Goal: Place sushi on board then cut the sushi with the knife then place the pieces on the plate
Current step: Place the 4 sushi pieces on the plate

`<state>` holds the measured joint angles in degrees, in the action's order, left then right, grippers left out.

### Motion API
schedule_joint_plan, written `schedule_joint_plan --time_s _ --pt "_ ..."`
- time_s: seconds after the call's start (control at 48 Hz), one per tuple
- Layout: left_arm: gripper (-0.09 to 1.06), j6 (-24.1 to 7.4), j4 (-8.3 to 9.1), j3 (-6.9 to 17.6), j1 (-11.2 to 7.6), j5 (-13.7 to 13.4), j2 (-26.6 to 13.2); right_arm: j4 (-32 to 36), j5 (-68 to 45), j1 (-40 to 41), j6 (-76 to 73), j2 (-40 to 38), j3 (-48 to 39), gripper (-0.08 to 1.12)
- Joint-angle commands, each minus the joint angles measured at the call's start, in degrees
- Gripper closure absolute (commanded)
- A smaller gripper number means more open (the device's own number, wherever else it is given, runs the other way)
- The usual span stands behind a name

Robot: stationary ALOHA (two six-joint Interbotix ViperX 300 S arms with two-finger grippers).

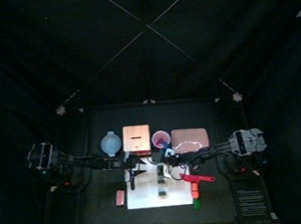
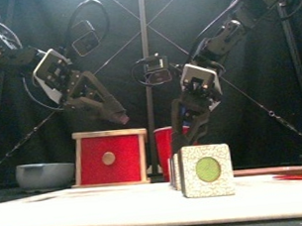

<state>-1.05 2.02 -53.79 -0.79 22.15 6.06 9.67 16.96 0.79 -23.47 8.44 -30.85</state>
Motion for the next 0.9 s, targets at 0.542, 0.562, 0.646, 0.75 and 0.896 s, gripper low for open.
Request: schedule_joint_plan --time_s 0.542,0.562,0.646,0.75,0.896 --pt "0.18 0.0 -0.18 -0.1 -0.09 0.1 0.9 0.1 5.4 0.1 0.1 -8.0 2.2 0.49" --pt "0.18 0.0 -0.18 -0.1 -0.09 0.1 1.0 0.1 5.9 0.0 0.1 -8.7 2.1 0.49" --pt "0.18 0.0 -0.18 0.0 -0.09 0.1 1.0 -0.2 8.0 -0.1 0.0 -12.2 1.3 0.49" --pt "0.18 0.0 -0.18 -0.3 -0.09 0.1 0.9 -0.8 9.5 -0.1 -0.1 -15.7 0.0 0.49" --pt "0.18 0.0 -0.26 -0.5 -0.09 0.1 1.0 -2.5 10.5 0.1 -0.2 -20.0 -2.8 0.49"
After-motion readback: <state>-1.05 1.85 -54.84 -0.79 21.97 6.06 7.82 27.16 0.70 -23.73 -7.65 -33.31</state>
